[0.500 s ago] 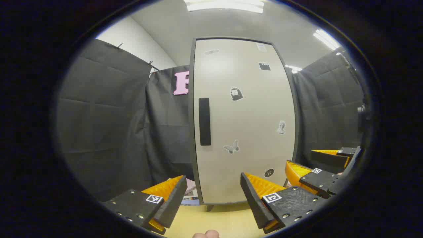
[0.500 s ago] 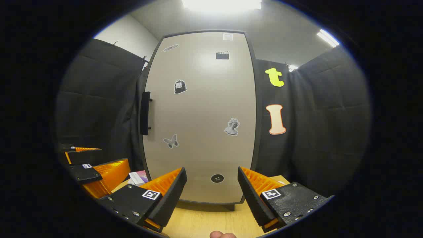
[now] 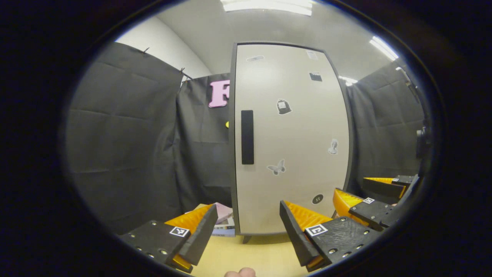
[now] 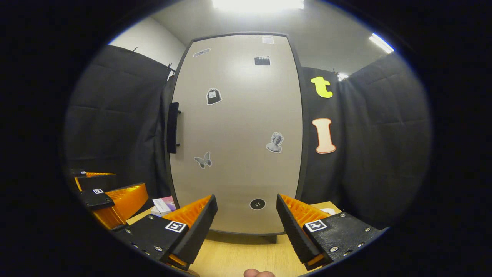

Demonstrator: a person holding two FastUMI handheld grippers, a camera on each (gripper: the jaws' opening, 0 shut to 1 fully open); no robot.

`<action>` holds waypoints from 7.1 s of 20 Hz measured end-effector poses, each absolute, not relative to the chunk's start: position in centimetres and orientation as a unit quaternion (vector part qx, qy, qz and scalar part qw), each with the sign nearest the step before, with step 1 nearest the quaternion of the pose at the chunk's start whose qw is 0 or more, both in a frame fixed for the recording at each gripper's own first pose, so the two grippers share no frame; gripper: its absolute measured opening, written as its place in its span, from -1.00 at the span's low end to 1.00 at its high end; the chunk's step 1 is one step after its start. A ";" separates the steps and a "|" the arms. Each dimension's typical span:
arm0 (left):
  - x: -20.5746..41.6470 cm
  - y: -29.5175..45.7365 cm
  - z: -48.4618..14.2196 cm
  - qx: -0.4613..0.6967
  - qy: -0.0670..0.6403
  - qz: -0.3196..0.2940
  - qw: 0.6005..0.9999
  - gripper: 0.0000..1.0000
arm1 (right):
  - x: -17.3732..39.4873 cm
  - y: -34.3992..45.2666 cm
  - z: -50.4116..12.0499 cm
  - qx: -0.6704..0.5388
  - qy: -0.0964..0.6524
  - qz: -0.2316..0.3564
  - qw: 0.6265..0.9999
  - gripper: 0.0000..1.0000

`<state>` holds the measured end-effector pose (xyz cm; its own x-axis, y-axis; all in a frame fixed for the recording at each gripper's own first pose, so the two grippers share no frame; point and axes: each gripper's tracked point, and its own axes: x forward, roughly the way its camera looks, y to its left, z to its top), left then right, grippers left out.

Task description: Open the cabinet door with the right hand, grasp the bottle in the cabinet with the left hand and place it on the coaster, then close the cabinet door with the right hand.

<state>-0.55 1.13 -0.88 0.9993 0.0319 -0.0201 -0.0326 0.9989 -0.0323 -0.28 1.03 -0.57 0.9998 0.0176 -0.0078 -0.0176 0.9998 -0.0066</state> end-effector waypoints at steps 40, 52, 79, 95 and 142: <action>-14.2 2.1 -6.2 -0.025 0.034 0.043 0.998 0.87 | 11.5 18.5 11.7 -0.044 -0.083 0.120 0.988 0.89; -18.3 7.0 -7.6 -0.043 0.041 0.118 0.991 0.87 | 15.5 21.7 10.5 -0.049 -0.050 0.118 0.991 -0.22; -20.7 6.0 -9.8 -0.015 0.039 0.083 0.996 0.87 | 5.0 19.9 10.9 -0.029 0.016 0.295 0.955 -0.68; -23.1 -3.9 -4.6 0.016 0.040 0.084 0.996 0.87 | 4.1 13.5 10.0 -0.011 0.029 0.310 0.950 -0.69; 32.2 -9.4 -3.5 0.035 0.020 -0.037 0.999 0.92 | 0.8 -3.6 2.0 0.064 0.061 -0.217 0.972 0.91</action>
